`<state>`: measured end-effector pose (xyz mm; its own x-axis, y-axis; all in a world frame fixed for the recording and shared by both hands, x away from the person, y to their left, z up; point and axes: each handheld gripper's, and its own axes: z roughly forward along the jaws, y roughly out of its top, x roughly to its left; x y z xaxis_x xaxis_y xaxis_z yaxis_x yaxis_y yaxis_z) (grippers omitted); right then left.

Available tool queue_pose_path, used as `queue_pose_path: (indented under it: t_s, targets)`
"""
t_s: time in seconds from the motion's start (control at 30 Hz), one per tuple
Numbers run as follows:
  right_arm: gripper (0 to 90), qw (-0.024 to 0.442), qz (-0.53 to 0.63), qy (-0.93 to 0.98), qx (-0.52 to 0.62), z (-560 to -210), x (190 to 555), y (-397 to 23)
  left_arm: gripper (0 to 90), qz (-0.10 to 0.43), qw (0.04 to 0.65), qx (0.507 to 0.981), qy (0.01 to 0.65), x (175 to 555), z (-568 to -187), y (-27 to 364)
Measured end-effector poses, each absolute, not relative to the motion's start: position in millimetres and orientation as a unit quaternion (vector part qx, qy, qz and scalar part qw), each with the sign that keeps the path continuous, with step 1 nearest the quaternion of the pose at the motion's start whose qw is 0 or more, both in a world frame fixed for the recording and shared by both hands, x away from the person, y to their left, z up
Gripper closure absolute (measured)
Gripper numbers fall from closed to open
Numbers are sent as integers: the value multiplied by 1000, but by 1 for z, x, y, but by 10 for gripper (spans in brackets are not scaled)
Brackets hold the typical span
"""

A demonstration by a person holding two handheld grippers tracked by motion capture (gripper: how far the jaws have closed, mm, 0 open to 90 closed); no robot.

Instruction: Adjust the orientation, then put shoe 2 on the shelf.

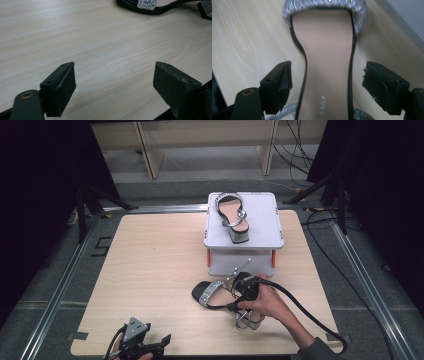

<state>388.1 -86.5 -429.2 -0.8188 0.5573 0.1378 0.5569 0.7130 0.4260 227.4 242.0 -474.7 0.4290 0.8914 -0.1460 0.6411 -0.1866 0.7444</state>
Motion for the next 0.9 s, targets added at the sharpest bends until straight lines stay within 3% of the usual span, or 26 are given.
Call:
queue_pose_path:
  t_s: [0.3, 0.57, 0.9]
  targets:
    - [219, 10, 188, 937, 296, -438, 390, -67, 179, 158, 388, 756, 503, 229, -475, 239]
    - [266, 28, 134, 953, 271, -453, 390, -64, 179, 161, 397, 747, 508, 228, -475, 240]
    - [275, 15, 142, 951, 275, -456, 393, -69, 181, 163, 394, 749, 507, 228, -473, 240]
